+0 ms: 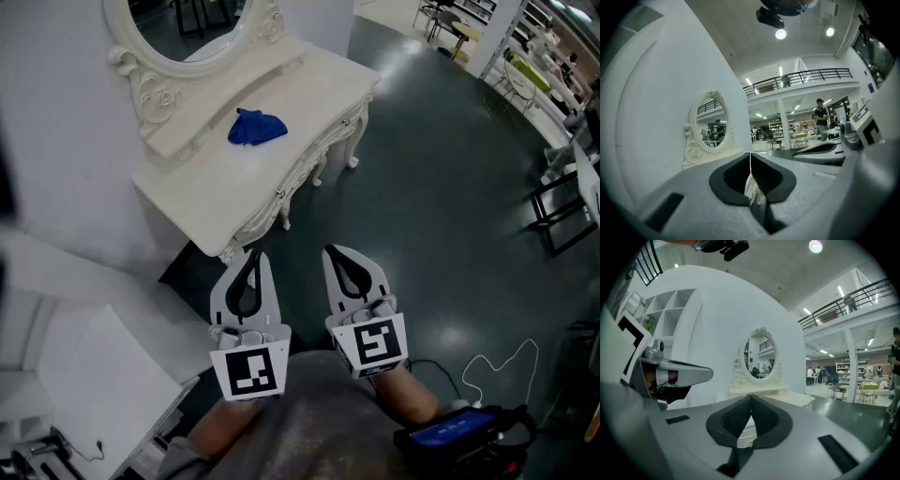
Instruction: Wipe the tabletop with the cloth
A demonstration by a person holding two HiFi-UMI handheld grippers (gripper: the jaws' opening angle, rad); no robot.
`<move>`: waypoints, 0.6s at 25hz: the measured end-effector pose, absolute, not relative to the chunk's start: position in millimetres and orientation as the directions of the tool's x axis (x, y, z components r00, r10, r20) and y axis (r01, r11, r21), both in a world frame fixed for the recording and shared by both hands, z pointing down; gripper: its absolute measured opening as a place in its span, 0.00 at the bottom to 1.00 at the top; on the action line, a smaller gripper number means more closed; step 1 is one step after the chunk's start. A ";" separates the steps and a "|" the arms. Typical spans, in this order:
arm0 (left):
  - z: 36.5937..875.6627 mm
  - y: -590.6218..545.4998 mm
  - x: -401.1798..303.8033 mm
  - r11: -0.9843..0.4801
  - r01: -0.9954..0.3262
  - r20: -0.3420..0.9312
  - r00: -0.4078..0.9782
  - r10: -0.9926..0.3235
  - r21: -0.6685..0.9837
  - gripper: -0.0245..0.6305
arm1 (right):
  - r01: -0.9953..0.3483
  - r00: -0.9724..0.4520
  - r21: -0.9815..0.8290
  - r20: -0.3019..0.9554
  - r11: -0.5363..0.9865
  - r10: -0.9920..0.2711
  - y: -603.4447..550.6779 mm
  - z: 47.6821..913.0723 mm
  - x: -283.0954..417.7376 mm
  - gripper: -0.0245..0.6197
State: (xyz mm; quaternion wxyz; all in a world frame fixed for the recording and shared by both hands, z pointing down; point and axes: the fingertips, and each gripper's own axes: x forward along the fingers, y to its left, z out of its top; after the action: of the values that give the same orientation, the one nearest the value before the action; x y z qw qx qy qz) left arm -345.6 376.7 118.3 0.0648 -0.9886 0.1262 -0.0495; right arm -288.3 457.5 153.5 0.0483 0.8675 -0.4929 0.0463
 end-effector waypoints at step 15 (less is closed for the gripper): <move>120.4 409.6 -284.5 -0.949 -0.275 0.110 0.950 -0.293 -0.153 0.07 | -0.883 0.458 -0.047 0.125 -0.467 -0.880 484.5 155.6 -221.3 0.06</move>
State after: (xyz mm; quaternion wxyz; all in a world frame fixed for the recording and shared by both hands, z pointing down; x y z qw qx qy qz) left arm -284.5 409.6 120.4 0.0681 -0.9850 0.1442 -0.0657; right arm -221.3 484.5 155.6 0.0122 0.8539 -0.5162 0.0660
